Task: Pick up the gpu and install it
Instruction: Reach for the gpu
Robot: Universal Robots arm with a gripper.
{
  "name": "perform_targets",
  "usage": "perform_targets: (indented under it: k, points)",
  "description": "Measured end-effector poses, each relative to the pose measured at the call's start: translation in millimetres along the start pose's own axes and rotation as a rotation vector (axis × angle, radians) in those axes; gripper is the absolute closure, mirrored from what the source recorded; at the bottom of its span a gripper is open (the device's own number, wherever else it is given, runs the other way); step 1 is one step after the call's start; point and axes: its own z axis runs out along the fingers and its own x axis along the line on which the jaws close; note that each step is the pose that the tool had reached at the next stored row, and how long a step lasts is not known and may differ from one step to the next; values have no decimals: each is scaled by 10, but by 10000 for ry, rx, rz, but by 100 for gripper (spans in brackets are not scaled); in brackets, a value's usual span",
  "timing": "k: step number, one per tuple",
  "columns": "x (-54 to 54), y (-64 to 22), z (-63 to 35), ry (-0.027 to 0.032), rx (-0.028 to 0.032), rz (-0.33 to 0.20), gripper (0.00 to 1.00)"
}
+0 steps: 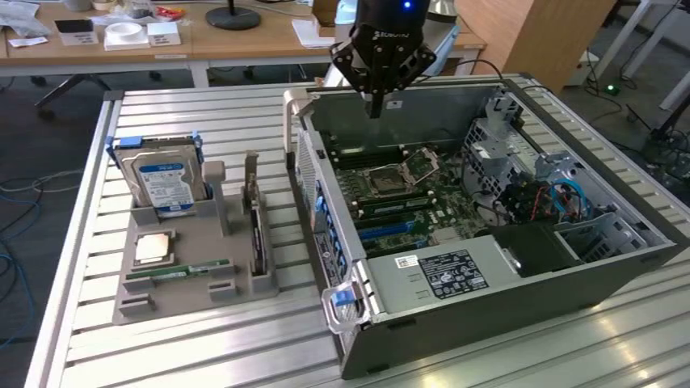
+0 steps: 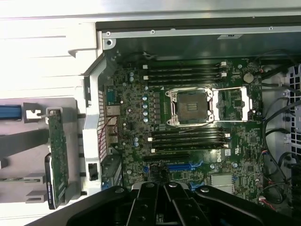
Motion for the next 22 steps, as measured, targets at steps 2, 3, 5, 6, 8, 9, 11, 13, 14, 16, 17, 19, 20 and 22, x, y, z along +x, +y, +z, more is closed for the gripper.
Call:
perform_targets:
  k: [2,3,5,6,8,9,11,13,14,16,17,19,20,22]
  points:
    - [18,-1,-1,1,0,0,89]
    - [27,-2,-1,1,0,1,89]
    - [47,-3,-1,0,0,1,89]
    - [55,-4,-2,0,1,0,89]
    - [72,-5,-2,1,1,-1,89]
    - [81,-6,-1,1,0,0,89]
    - [96,-7,0,0,0,0,89]
    - [116,-9,0,1,1,-1,89]
    - [131,-10,0,2,2,-1,89]
    - [167,-12,1,1,1,0,89]
    - [185,-14,1,1,0,1,89]
    - [224,-17,1,0,0,0,89]
    - [242,-18,1,1,1,0,89]
    - [279,-21,1,1,1,-1,89]
